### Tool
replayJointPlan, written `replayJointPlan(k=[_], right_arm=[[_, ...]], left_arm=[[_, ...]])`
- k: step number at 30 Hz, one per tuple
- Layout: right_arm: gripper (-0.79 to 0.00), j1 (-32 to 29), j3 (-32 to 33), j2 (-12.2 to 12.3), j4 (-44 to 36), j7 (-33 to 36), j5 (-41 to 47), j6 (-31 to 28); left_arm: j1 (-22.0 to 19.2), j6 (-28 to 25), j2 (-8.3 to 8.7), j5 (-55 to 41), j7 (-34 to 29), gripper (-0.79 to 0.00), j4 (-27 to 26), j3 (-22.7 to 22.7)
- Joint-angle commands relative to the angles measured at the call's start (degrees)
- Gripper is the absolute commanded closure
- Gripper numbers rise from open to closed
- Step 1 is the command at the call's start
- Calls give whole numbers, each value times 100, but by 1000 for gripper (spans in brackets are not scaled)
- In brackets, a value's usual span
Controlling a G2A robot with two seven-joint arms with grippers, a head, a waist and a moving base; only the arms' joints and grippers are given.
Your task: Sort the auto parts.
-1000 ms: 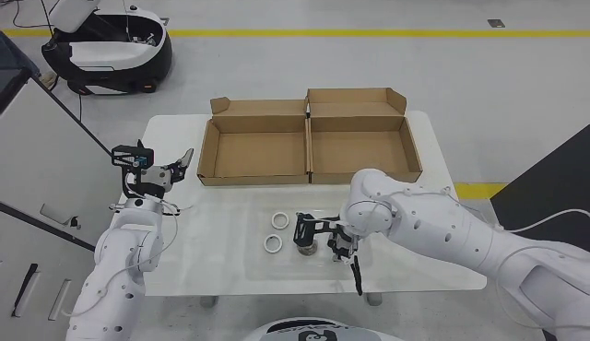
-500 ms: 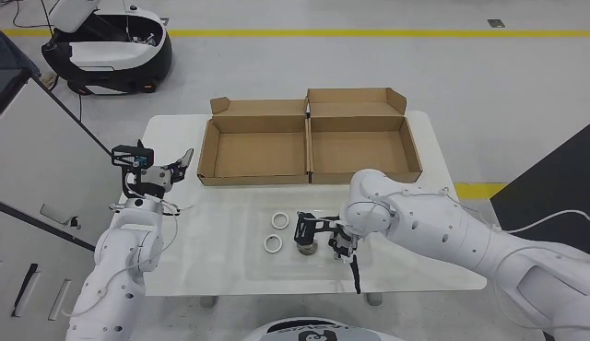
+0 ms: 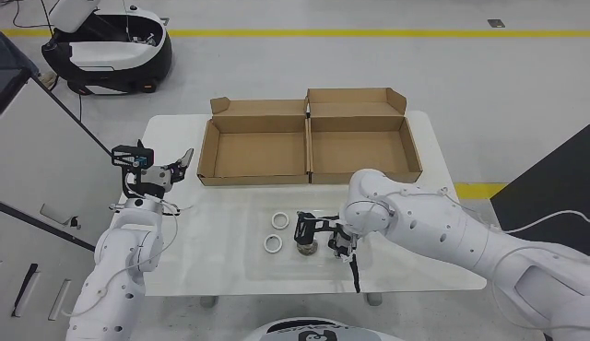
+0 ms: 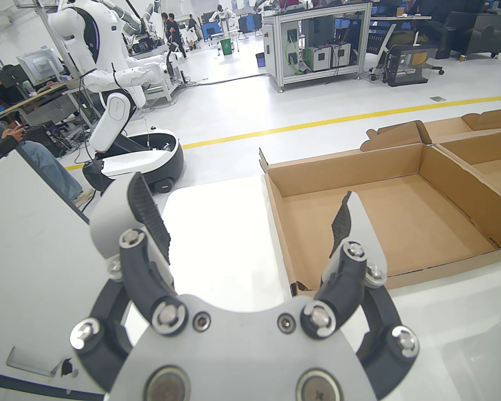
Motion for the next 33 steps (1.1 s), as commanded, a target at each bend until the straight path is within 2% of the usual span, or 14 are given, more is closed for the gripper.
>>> replayJointPlan(k=[1,9,19,27,33], right_arm=[[0,3,15,1,-29,30,0,13],[0,-28,337,148,-506,175,109,113],[0,-653,1500,729,-1552,-78,557,-40],[0,-1786,2738,1284,-1931,-756,751,-741],[0,-2660,3683,1593,-1956,-1750,885,-1796]], left_arm=[[0,0,0,0,0,-785,0,0],[0,0,0,0,0,-785,0,0],[0,0,0,0,0,-785,0,0],[0,0,0,0,0,-785,0,0],[0,0,0,0,0,-785,0,0]])
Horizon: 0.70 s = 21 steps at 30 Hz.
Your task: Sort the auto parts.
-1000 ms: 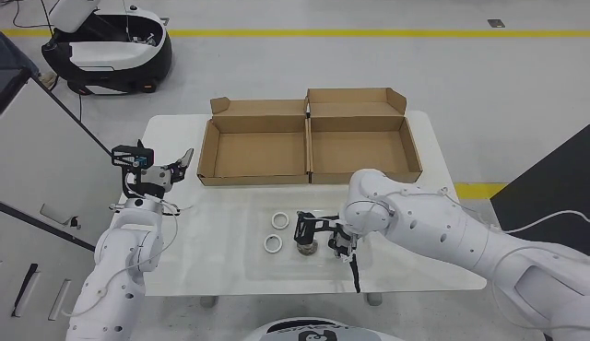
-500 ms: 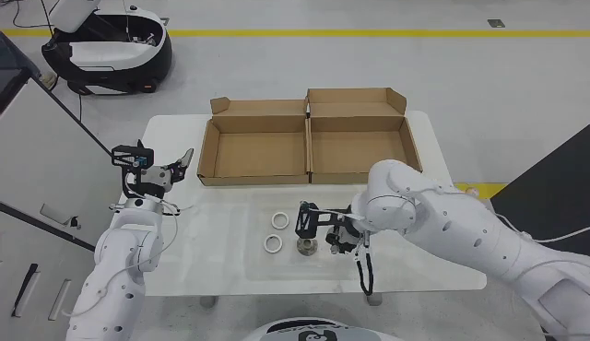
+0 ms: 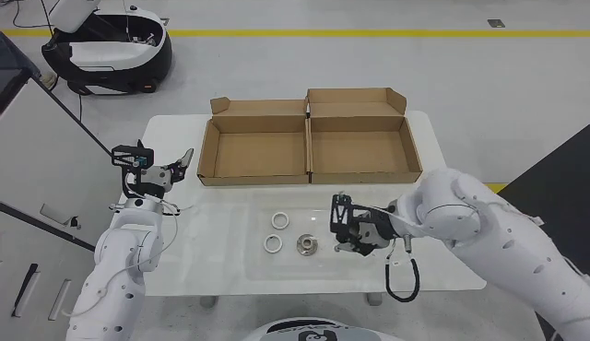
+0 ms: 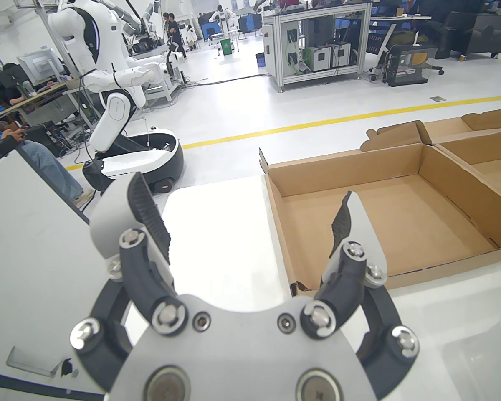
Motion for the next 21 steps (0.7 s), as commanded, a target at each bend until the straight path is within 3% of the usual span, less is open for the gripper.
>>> replayJointPlan(k=[1,10,21], right_arm=[[0,-202,259,62,-4,-330,9,-402],[0,-494,939,218,307,-1316,-202,-1553],[0,309,592,114,932,-2292,-320,-2462]], left_arm=[[0,0,0,0,0,-785,0,0],[0,0,0,0,0,-785,0,0],[0,0,0,0,0,-785,0,0]])
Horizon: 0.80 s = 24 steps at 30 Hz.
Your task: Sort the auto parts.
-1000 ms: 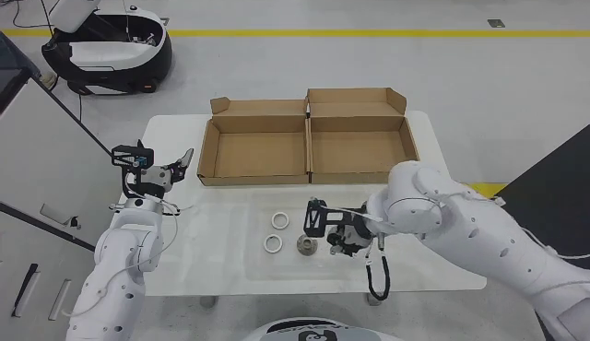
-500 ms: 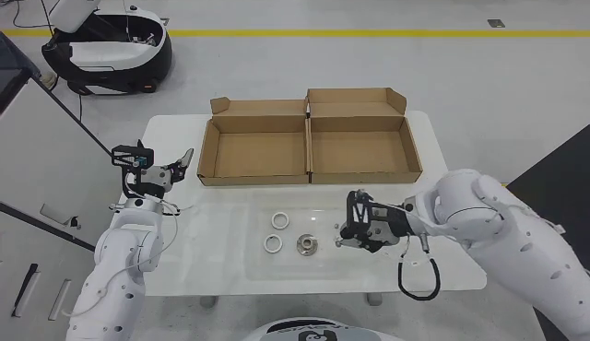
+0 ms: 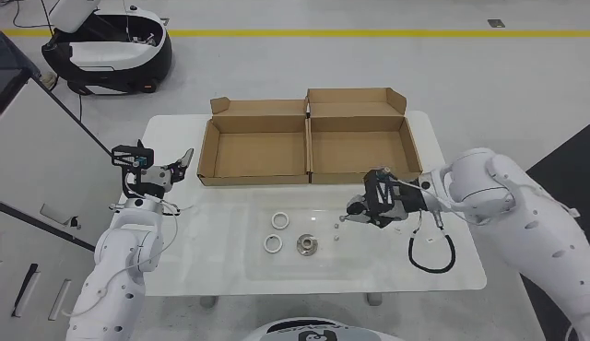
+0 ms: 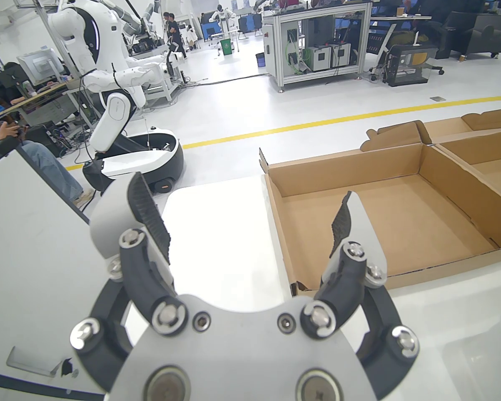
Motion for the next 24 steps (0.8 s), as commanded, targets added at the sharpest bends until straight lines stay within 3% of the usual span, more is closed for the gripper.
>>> replayJointPlan(k=[1,12,18,24], right_arm=[[0,162,-96,-26,24,-138,69,-24],[0,1029,-652,-92,157,-1180,547,-24],[0,1222,-882,-51,1,-2292,594,-24],[0,1330,-1123,63,-286,-3750,87,-24]], left_arm=[[0,0,0,0,0,-785,0,0],[0,0,0,0,0,-785,0,0],[0,0,0,0,0,-785,0,0],[0,0,0,0,0,-785,0,0]])
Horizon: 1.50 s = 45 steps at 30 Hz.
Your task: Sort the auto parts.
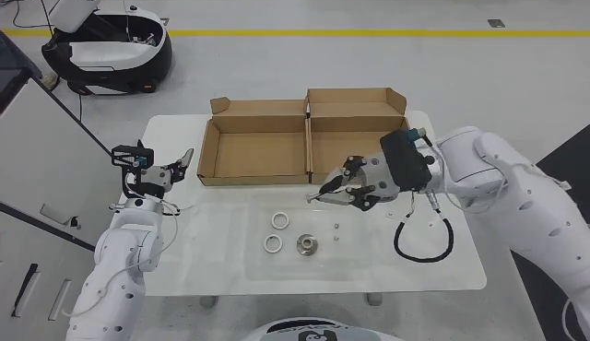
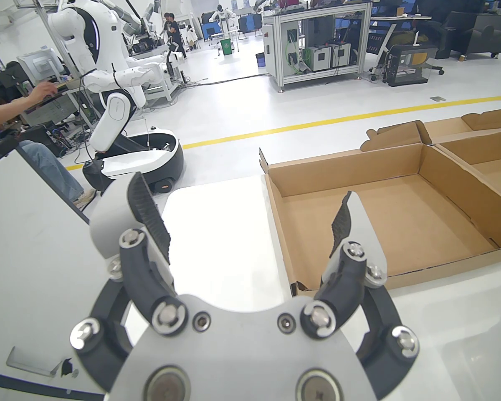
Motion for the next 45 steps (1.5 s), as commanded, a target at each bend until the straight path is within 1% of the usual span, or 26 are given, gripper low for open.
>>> replayJointPlan(k=[1,3,4,18,21,24,32,38,45], right_arm=[[0,22,-79,41,-75,-635,-245,0],[0,49,-213,94,-134,-1380,-588,0],[0,57,-239,105,-134,-1501,-664,0],[0,57,-239,105,-134,-1501,-664,0],[0,-43,-158,90,-204,-1481,-692,148],[0,-194,-42,64,-254,-1856,-435,0],[0,-361,-70,-44,-630,-2791,-111,0],[0,-261,-258,-134,-795,-3401,33,0],[0,6,-614,-269,-1011,-4182,149,0]], left_arm=[[0,0,0,0,0,-785,0,0],[0,0,0,0,0,-785,0,0],[0,0,0,0,0,-785,0,0],[0,0,0,0,0,-785,0,0],[0,0,0,0,0,-785,0,0],[0,0,0,0,0,-785,0,0],[0,0,0,0,0,-785,0,0],[0,0,0,0,0,-785,0,0],[0,0,0,0,0,-785,0,0]])
